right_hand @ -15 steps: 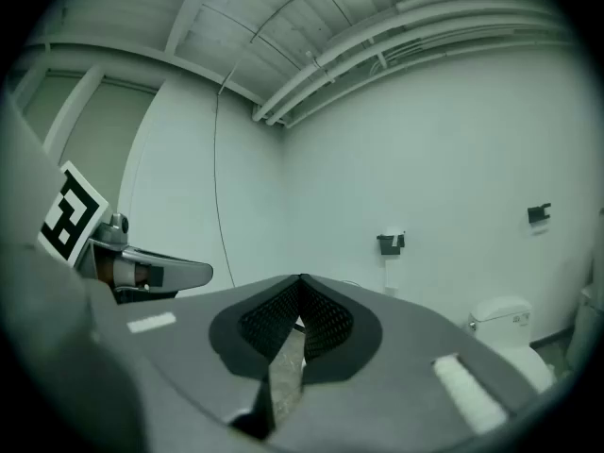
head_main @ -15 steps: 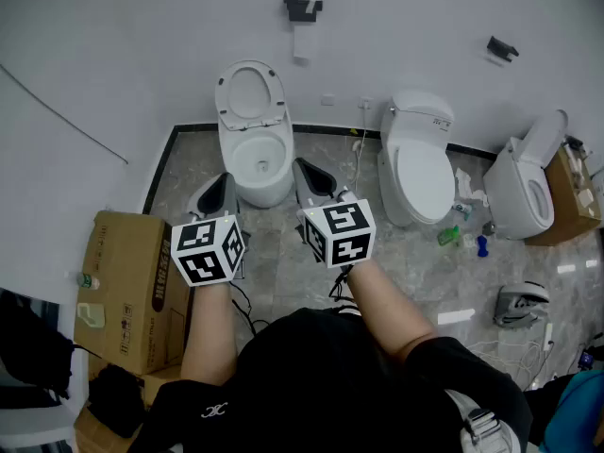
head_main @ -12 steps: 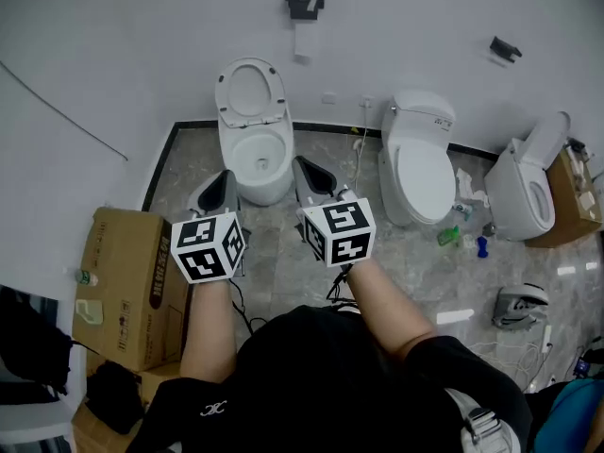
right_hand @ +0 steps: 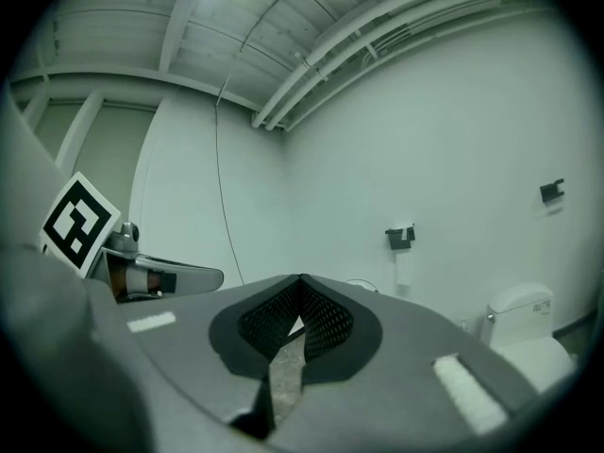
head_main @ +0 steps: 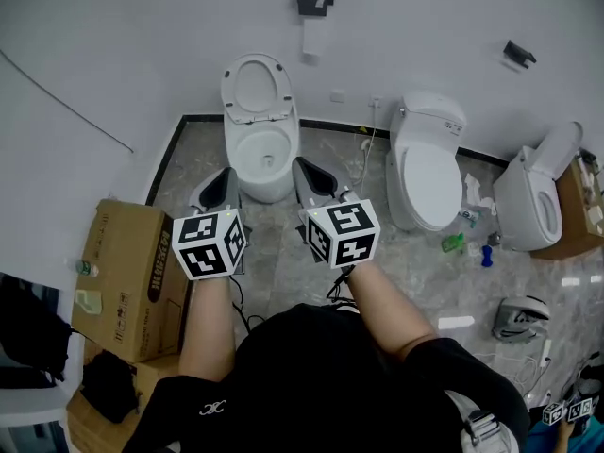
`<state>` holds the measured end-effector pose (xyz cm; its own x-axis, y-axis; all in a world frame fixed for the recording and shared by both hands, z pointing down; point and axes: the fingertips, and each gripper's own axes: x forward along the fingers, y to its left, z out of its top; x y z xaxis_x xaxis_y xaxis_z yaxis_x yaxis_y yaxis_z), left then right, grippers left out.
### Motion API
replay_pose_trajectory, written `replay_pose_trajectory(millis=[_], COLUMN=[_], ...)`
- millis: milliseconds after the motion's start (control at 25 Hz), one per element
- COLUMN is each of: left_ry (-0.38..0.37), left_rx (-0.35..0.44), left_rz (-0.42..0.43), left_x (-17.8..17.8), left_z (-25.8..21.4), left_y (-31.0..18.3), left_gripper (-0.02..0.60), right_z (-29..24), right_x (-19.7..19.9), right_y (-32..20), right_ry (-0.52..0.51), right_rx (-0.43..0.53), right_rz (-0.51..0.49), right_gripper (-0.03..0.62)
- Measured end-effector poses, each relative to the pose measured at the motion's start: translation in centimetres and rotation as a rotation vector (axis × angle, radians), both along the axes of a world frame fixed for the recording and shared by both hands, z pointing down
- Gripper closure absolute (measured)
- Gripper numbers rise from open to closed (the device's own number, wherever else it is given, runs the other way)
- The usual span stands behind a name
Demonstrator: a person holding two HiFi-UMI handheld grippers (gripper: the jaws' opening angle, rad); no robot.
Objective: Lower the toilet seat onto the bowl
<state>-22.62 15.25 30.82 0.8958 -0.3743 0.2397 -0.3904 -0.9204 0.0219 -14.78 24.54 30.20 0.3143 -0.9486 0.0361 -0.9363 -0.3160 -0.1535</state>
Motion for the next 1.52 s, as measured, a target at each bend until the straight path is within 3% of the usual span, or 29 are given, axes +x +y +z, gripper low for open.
replay_pose_trajectory(millis=[280,760,1080,1520], left_ry=[-0.026,-0.047,-0.071,-0.068], left_rx=[0.032,-0.015,0.004,-0.015], left_rz=[-0.02,-0.061,-0.062,-0.033], left_x=[2.1,4.8,7.1,12.5], left_z=[0.0,2.3,3.7,4.8], left_y=[1.9,4.1,2.3,-4.5], left_gripper=[0.574,0.574,0.574,0.574], right_z=[0.8,2.6,4.3,4.4], right_x=[2.3,5.7,8.1,13.0], right_y=[1.6,4.2,2.2,-4.2], right_ry=[0.007,-0.002,-0.027,-0.017], right_rx=[-0.03,-0.075,-0.087,-0.058], right_rz=[-0.024,-0.07,-0.077,-0.071], right_gripper=[0.586,0.586,0.586,0.586])
